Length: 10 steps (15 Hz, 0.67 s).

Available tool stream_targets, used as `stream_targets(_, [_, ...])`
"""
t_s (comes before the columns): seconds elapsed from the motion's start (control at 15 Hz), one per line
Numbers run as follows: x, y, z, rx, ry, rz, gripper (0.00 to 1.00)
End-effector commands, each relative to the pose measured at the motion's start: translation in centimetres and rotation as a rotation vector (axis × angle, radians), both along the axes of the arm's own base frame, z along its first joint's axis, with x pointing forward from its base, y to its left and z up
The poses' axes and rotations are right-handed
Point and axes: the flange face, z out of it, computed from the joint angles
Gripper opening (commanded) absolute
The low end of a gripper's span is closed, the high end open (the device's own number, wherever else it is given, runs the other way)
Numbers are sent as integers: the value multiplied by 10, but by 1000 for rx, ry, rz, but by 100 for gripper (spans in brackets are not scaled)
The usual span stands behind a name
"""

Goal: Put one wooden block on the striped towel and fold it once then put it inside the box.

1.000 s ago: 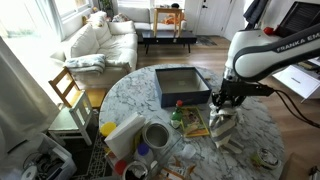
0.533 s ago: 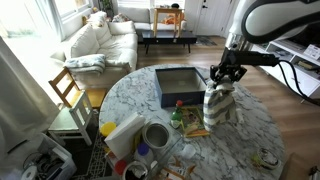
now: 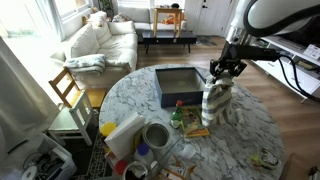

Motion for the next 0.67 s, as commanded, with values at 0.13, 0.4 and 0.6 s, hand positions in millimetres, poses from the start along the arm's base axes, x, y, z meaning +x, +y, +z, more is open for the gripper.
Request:
stream_targets(0.13, [24,0,90,-30,-142,105,27])
stream_targets(0.4, [54,-3,141,-85,-294,181,27])
stream_targets(0.6, [80,-8,149,-141,-419,220,27])
